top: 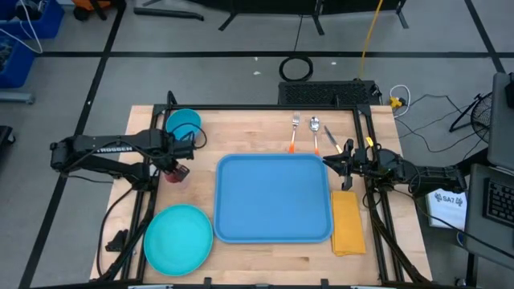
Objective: Set up tray
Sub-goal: Put the pink cup on the blue serving tray
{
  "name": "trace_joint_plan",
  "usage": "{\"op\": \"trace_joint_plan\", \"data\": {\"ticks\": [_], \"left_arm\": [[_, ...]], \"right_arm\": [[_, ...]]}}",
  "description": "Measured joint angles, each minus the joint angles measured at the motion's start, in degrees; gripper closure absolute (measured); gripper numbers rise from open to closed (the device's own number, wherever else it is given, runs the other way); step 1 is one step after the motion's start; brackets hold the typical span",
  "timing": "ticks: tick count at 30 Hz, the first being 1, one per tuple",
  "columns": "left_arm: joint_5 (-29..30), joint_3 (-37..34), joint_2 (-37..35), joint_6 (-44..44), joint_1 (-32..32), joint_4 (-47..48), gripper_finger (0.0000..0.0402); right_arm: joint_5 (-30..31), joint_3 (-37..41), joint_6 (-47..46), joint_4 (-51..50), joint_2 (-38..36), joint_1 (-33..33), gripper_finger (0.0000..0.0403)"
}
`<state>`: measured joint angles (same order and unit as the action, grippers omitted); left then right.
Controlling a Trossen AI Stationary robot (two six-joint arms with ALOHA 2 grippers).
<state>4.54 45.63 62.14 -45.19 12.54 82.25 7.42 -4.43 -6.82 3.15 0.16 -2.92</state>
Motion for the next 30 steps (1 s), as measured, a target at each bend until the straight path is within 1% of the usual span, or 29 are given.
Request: {"op": "trace_joint_plan", "data": {"ticks": [4,9,21,23,25,30], "left_arm": [[0.28,-0.02,0.03,0.06,-0.42,-2.46,0.0394],[2.67,1.56,0.14,1.18,-2.94,-5.22,0.0397],[9.23,14.61,0.11,1.18,-9.31,-4.79,0.0398],[9.62,16.32,0.14,1.66,-9.83,-7.04,0.0398],[9.68,17.27,0.37,2.98,-10.10,-11.68,0.0398],[8.94,16.50,1.67,7.95,-10.06,-24.61,0.0398]], "right_arm": [[0.00,-0.01,0.00,0.00,0.00,0.01,0.0355],[0.00,-0.01,-0.01,-0.01,0.00,0.02,0.0355],[0.00,0.00,0.00,0.00,0.00,0.02,0.0355],[0.00,-0.02,0.01,-0.01,0.00,0.00,0.0355],[0.00,0.00,0.01,-0.02,0.00,0.02,0.0355],[0.00,-0.02,0.01,-0.01,0.00,0.00,0.0355]]}}
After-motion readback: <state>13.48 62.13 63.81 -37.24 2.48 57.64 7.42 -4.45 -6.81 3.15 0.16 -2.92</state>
